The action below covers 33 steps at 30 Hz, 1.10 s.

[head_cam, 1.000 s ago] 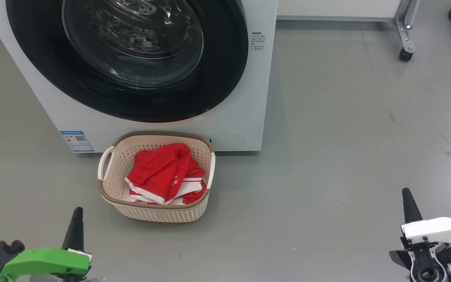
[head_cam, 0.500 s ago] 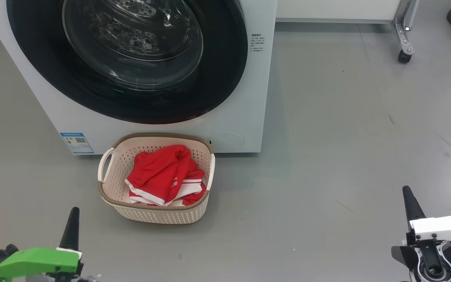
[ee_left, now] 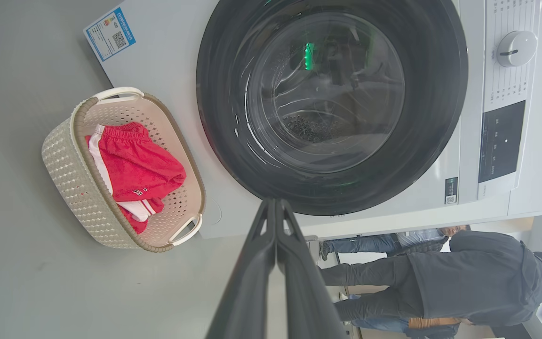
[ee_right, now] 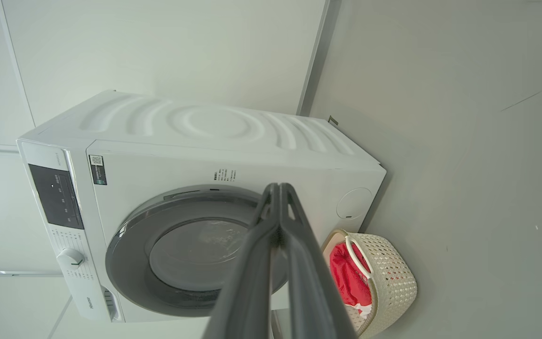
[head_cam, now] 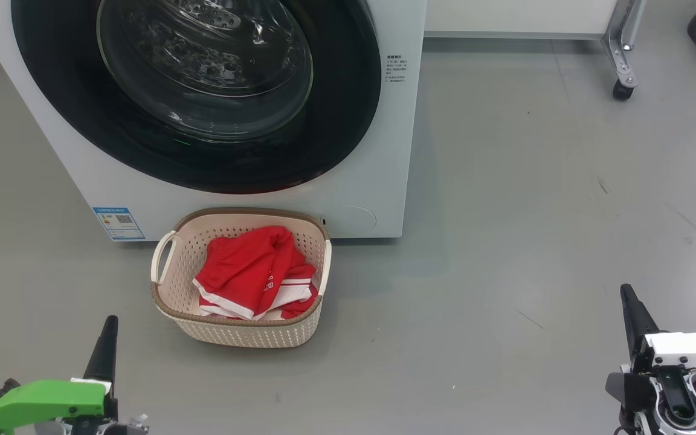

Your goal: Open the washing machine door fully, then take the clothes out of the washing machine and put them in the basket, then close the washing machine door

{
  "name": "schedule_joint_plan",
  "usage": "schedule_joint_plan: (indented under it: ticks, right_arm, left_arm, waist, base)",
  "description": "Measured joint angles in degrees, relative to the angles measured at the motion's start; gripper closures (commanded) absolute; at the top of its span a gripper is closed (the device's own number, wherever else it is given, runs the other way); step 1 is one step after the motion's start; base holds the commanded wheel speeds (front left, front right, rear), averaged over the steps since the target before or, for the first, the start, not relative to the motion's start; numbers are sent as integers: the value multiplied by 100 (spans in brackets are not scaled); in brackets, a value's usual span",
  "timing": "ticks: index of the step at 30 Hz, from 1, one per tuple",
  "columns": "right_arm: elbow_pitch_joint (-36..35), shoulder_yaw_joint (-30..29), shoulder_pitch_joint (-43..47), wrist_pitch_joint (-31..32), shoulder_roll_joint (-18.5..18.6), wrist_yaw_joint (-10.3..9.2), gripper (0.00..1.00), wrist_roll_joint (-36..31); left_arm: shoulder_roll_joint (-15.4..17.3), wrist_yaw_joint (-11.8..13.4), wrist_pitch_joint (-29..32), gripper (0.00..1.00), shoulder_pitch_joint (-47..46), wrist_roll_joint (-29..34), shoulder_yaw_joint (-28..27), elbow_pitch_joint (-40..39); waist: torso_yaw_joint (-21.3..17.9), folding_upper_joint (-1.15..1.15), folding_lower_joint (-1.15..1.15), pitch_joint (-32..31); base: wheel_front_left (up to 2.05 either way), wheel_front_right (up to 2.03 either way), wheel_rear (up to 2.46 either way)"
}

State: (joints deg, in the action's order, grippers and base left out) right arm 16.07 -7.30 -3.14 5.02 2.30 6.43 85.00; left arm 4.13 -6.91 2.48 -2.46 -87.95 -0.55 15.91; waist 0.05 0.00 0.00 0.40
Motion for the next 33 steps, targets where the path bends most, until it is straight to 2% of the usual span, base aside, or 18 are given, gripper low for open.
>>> schedule_joint_plan:
  ticks: [11, 33]
  right_arm:
    - [1, -94, -31, 162, -3, 31, 100, 636]
    - [0, -94, -39, 174, -5, 54, 100, 642]
  left_arm:
    - [-7, -1, 157, 100, -59, -568, -121, 0]
    - [-16, -1, 157, 100, -60, -627, -127, 5]
  waist:
    - [-6, 0, 0, -25]
    - [-6, 0, 0, -25]
  base:
    - [0, 0, 0]
    - [0, 0, 0]
